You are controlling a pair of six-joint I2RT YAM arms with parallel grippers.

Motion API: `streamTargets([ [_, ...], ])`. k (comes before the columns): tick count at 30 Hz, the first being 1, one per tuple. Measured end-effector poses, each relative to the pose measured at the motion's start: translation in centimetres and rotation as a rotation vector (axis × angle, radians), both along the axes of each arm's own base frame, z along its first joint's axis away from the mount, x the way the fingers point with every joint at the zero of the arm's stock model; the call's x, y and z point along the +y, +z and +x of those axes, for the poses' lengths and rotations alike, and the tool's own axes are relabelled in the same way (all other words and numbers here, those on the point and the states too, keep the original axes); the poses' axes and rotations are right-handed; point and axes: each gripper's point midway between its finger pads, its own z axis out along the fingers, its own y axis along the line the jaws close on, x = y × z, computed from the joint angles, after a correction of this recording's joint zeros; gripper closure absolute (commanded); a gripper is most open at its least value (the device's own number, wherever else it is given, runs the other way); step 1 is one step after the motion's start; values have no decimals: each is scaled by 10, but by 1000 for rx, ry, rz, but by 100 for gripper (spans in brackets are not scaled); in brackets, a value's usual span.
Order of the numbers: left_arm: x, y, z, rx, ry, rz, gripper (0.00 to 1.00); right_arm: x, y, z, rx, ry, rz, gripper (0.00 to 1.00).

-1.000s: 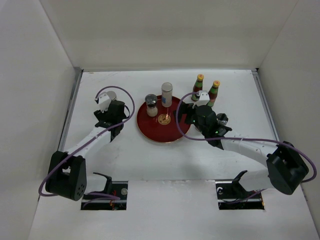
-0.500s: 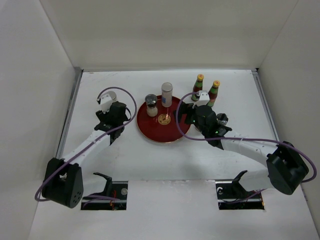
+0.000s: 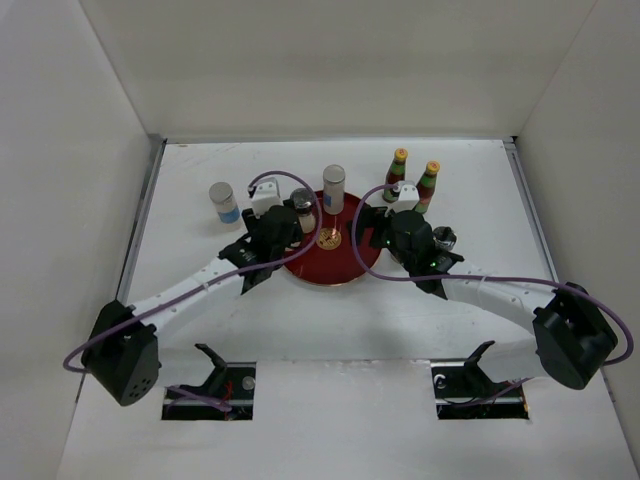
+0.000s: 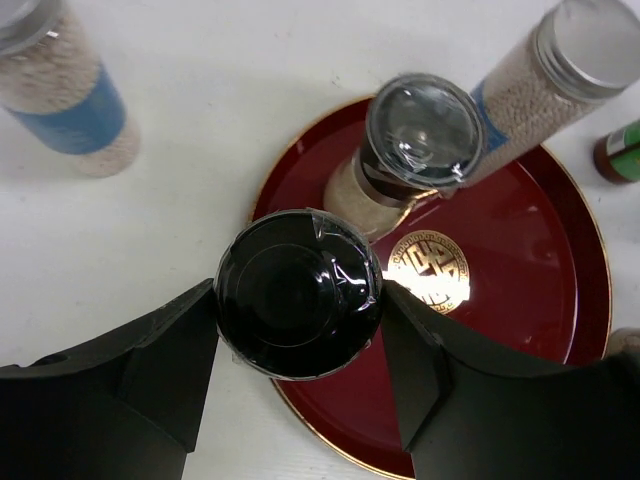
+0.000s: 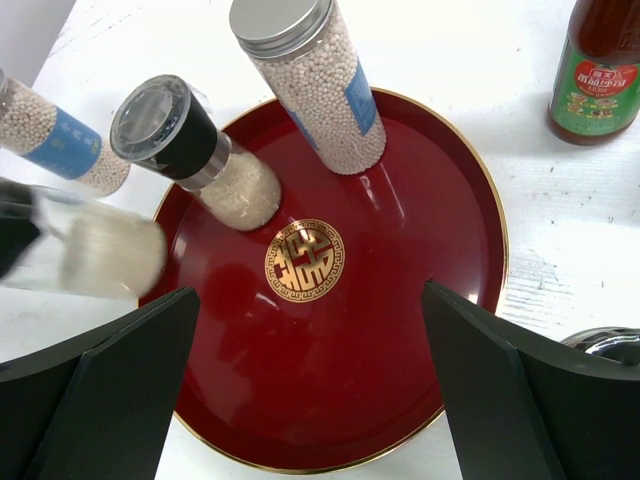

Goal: Organize the condiment bottles

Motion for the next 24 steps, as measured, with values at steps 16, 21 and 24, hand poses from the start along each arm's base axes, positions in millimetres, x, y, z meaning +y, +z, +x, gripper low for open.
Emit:
streamTargets([
  [16, -27, -57, 22, 85, -39, 60, 22, -5, 0, 3, 0, -13, 0, 0],
  [21, -27, -37, 22, 35, -48, 40, 18, -5, 0, 3, 1, -14, 2, 0],
  [24, -15, -2, 21, -46, -25, 3, 18, -5, 0, 3, 1, -15, 3, 0],
])
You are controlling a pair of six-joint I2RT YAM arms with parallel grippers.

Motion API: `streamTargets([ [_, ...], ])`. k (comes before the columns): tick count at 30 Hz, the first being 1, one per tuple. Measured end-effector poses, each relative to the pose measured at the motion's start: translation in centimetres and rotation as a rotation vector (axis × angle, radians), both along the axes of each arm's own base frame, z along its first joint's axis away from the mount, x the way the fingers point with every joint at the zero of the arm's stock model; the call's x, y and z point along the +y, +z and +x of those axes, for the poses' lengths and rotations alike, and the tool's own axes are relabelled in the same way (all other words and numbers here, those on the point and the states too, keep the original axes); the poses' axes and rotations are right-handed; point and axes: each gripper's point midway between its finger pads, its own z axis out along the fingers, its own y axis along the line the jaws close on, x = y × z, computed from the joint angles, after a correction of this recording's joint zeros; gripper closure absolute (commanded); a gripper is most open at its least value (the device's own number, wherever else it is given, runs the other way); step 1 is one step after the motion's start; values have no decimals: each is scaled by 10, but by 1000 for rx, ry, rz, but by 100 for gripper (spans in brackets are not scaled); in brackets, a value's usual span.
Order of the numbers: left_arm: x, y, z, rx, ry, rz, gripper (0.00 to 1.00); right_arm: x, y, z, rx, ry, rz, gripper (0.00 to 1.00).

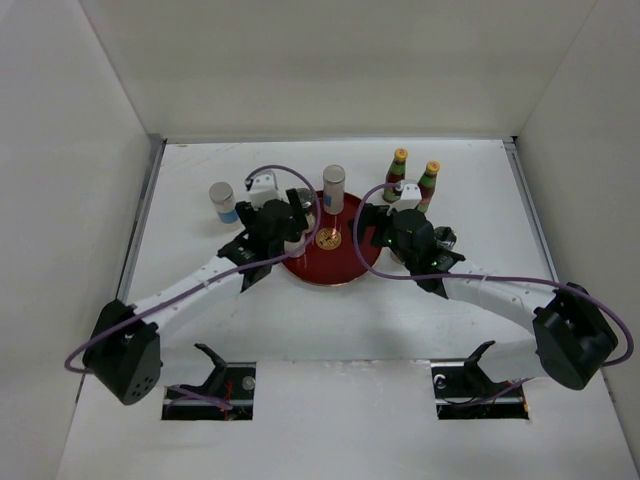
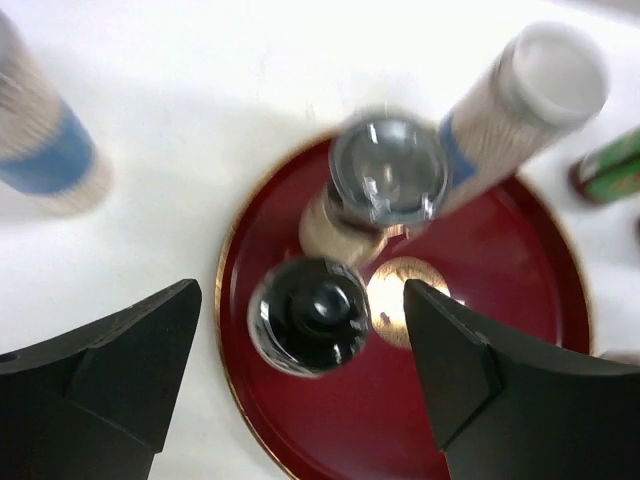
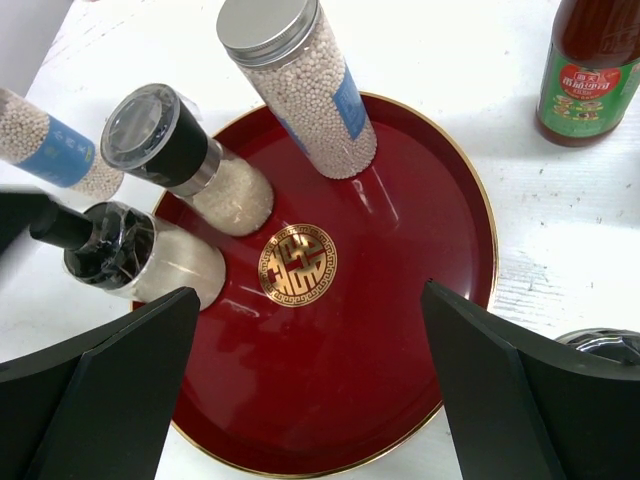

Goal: Organize the condiment bottles

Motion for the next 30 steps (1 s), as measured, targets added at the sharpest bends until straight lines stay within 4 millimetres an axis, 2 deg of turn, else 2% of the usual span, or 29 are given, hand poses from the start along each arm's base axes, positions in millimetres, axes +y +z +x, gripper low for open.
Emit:
streamTargets([
  [2, 18, 25, 4, -62, 47, -29, 18, 0, 0, 0, 0, -1, 1, 0],
  [5, 60, 41, 16, -104, 169, -49, 18, -1, 0, 1, 0, -2, 2, 0],
  [10, 127, 27, 41, -56, 367, -38, 17, 0, -1, 1, 3, -3, 2, 0],
  [13, 149, 19, 56, -25, 434, -33, 17, 1, -5, 1, 11, 0, -3, 0],
  [16, 157, 15, 72, 0, 459, -29, 16, 1, -7, 1, 15, 4, -4, 0],
  [20, 157, 11, 92, 20, 453, -31, 17, 2, -7, 1, 15, 7, -3, 0],
  [25, 165, -5, 98, 61, 468, -14, 21, 3, -7, 1, 15, 8, -3, 0],
  [27, 169, -11, 98, 76, 477, -10, 27, 3, -9, 1, 18, 9, -5, 0],
  [30, 172, -18, 98, 90, 486, -9, 50, 3, -11, 1, 23, 10, -9, 0],
])
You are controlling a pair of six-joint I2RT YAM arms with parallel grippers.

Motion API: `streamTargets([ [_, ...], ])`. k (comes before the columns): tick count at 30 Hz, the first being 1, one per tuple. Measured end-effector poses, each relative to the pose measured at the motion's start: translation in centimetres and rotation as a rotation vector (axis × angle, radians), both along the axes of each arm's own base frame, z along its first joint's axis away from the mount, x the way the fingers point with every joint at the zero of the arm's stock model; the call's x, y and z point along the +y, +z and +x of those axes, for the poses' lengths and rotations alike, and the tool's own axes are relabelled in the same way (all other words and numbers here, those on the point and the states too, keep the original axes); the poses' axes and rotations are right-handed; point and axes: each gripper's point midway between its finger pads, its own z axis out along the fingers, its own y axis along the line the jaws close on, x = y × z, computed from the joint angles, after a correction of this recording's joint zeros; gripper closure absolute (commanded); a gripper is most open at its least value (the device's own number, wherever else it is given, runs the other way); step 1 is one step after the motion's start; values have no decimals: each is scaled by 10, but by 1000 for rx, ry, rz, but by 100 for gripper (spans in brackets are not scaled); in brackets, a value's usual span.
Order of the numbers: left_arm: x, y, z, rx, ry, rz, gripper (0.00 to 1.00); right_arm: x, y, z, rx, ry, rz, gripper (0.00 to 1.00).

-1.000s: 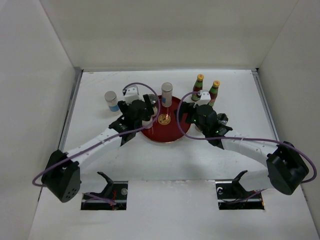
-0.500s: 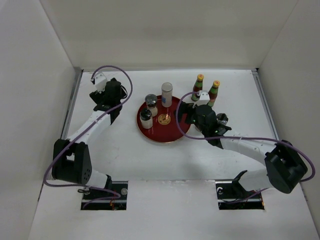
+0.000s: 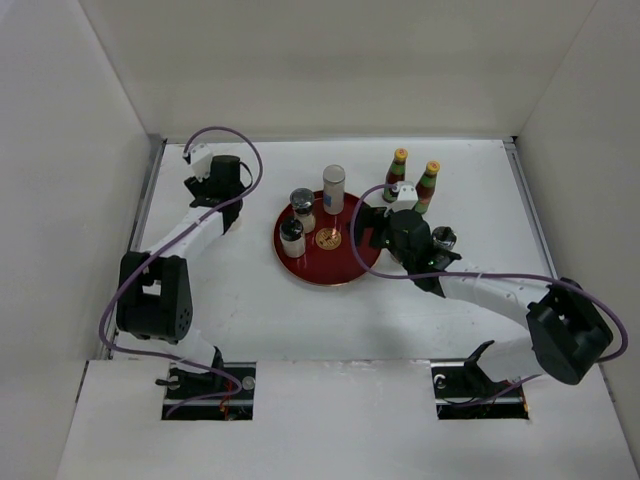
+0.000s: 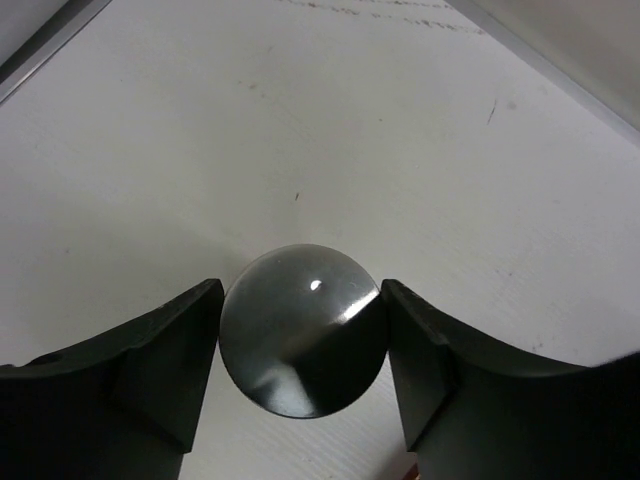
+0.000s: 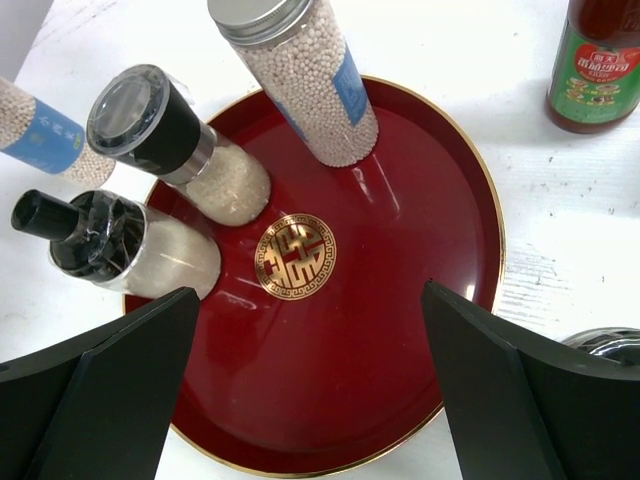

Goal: Organize the condiment bottles

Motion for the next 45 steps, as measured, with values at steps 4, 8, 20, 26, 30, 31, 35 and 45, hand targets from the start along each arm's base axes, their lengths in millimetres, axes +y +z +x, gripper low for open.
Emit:
streamTargets([
  [4, -1, 0, 0, 0, -3, 4, 67, 0, 0, 0, 1, 1, 0, 0],
  [8, -9, 10, -12, -15, -26, 3, 68, 0, 0, 0, 0, 1, 0, 0],
  [20, -142, 195, -90, -463, -417, -96, 69, -4, 7, -1, -18, -13, 16, 0],
  [26, -202, 185, -111, -426, -591, -94, 69, -29, 21, -1, -58, -86, 42, 8],
  [30, -231, 167, -117, -379, -669, -83, 69, -54, 29, 4, -77, -172, 71, 36],
  [31, -237, 161, -117, -366, -684, -80, 69, -58, 31, 6, -78, -188, 80, 39],
  [35, -255, 125, -118, -295, -727, -53, 69, -69, 35, 11, -83, -231, 103, 40],
  [45, -246, 16, -131, -73, -749, 52, 68, -69, 35, 11, -82, -231, 108, 28],
])
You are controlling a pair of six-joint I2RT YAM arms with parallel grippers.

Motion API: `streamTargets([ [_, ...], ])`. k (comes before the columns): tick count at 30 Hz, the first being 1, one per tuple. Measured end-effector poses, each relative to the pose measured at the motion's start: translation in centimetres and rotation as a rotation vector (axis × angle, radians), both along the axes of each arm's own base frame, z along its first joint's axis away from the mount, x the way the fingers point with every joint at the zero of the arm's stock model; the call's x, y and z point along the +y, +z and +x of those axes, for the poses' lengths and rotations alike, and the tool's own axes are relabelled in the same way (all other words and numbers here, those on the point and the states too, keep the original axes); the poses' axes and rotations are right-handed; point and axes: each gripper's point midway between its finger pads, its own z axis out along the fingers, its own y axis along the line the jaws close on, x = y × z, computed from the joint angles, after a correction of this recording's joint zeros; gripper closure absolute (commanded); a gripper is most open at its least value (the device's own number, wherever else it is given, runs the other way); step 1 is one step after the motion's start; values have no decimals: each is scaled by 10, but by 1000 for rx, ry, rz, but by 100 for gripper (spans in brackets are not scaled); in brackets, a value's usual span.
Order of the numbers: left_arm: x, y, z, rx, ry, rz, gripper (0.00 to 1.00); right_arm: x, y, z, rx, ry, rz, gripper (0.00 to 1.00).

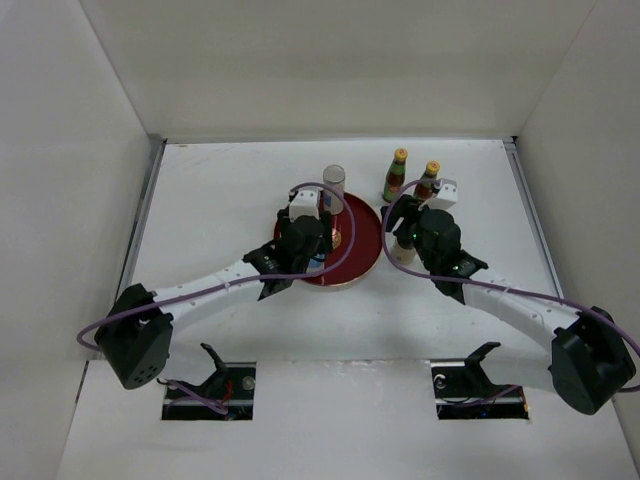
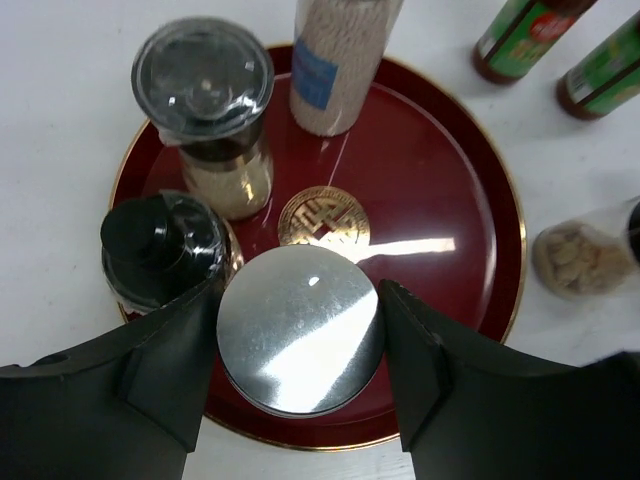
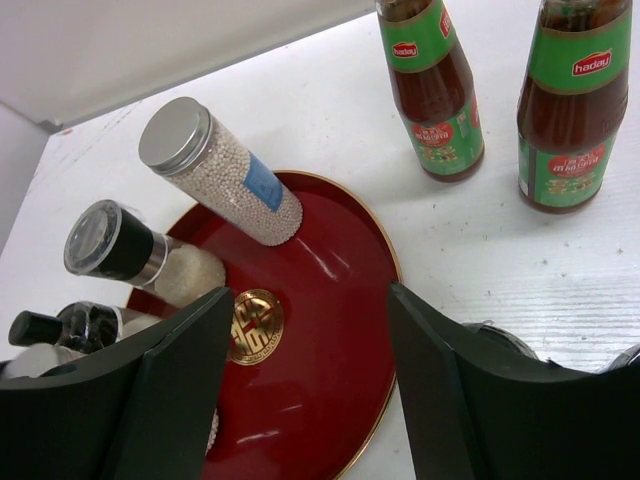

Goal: Organize the condiment bottles

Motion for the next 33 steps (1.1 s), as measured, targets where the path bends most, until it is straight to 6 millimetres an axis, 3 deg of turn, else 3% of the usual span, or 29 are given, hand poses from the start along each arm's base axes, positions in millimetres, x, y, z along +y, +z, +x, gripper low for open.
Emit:
streamTargets([
  [2, 3, -12, -1, 16, 6, 16, 67, 0, 0, 0, 0, 0, 0, 23],
  [4, 3, -10, 0, 3, 10, 4, 62, 0, 0, 0, 0, 0, 0, 16],
  [8, 2, -11, 2, -14, 14, -12, 42, 0, 0, 0, -1, 1, -4, 6],
  [12, 2, -14, 1, -22, 13, -20, 26, -1, -1, 0, 3, 2, -16, 6],
  [16, 4, -17, -1, -22, 6, -10, 19, 0, 8, 3, 3, -1, -34, 14],
  [20, 2, 1, -3, -64, -10, -37, 16, 6, 30, 17, -11, -3, -57, 40],
  [23, -2, 25, -5, -119, -24, -87, 16, 8, 46, 33, -20, -17, -95, 58],
  [26, 1, 52, -7, -185, -28, -146, 16, 1, 58, 54, -17, -57, -139, 60],
  [29, 11, 74, -12, -251, -21, -213, 25, -13, 64, 77, 2, -106, -184, 45],
  [33, 39, 88, -20, -322, 22, -287, 59, -29, 62, 103, 40, -151, -242, 25],
])
